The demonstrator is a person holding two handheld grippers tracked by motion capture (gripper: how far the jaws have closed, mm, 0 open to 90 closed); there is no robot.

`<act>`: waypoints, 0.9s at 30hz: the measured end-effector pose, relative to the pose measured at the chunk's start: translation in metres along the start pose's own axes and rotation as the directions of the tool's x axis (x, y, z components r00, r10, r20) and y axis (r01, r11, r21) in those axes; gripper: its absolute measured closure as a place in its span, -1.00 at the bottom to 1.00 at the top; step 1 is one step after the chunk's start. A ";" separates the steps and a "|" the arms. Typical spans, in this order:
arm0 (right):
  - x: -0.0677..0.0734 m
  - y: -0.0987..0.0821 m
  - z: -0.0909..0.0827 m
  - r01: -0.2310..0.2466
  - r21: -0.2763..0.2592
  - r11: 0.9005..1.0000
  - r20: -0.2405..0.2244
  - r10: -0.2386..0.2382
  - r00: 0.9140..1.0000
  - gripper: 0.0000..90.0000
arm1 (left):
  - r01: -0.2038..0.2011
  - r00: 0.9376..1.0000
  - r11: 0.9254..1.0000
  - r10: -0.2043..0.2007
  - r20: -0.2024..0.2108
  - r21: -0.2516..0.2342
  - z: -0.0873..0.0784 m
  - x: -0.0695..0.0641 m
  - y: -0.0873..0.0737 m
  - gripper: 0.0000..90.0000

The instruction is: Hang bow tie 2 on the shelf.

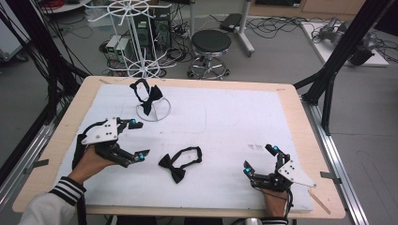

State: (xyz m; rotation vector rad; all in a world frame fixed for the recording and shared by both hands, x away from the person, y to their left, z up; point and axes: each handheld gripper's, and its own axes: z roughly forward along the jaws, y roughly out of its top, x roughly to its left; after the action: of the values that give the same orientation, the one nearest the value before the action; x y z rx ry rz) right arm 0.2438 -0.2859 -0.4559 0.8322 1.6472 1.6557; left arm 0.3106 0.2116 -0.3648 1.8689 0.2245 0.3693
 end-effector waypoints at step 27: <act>-0.001 0.000 0.000 0.000 -0.004 1.000 0.002 0.000 1.000 -0.99 | -0.225 0.955 0.900 0.127 0.268 0.375 0.075 -0.019 0.016 -0.79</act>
State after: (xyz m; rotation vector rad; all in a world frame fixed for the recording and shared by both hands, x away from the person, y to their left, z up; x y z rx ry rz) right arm 0.2440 -0.2864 -0.4560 0.8318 1.6415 1.6577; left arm 0.3197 0.1336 -0.3739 2.3306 -0.0408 0.2286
